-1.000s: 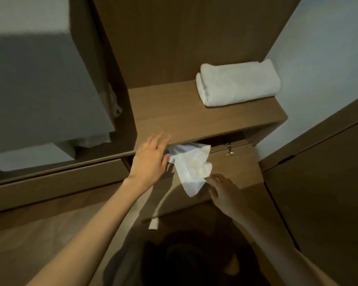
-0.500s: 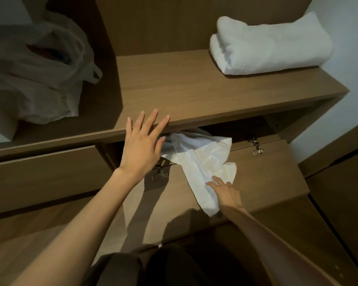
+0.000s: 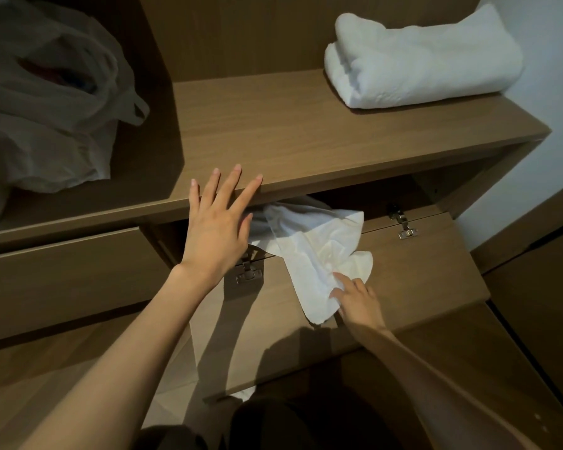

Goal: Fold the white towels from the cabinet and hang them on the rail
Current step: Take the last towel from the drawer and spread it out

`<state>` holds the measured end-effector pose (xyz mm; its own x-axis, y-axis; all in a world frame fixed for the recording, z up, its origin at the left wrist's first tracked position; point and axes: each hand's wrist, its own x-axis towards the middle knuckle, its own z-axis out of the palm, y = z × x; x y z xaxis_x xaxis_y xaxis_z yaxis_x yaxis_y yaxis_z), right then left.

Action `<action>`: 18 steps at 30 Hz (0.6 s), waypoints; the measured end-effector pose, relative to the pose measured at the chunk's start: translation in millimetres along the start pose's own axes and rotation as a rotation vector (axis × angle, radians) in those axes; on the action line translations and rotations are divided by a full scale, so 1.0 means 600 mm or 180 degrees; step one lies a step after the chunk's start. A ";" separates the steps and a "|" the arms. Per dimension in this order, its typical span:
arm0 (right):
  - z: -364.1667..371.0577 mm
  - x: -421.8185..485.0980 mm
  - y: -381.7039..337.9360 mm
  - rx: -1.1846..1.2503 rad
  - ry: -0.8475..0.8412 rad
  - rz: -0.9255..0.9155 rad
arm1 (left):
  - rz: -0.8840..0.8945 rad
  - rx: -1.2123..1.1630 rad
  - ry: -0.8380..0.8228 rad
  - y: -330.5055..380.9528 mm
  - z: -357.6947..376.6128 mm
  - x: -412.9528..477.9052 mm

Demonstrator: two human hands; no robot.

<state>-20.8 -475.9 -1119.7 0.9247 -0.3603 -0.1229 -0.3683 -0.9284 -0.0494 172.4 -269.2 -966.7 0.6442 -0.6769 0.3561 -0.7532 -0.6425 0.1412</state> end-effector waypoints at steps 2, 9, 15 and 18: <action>-0.017 0.003 -0.008 0.0176 0.0083 0.0050 | 0.0018 -0.0011 0.0008 0.000 0.000 -0.001; -0.155 -0.019 -0.026 0.1058 0.0286 -0.0103 | -0.0257 0.0158 -0.0728 0.019 -0.047 0.015; -0.354 -0.077 -0.050 0.1083 0.0720 -0.0604 | -0.0697 -0.0922 -0.2233 0.054 -0.151 0.034; -0.479 -0.100 -0.059 0.1250 0.0778 -0.0614 | -0.0447 -0.1272 -0.2547 0.088 -0.228 0.037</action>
<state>-35.8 -447.4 -825.8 0.9577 -0.2399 0.1589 -0.1533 -0.8927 -0.4237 128.5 -269.0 -825.3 0.5213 -0.7450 -0.4161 -0.5547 -0.6664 0.4982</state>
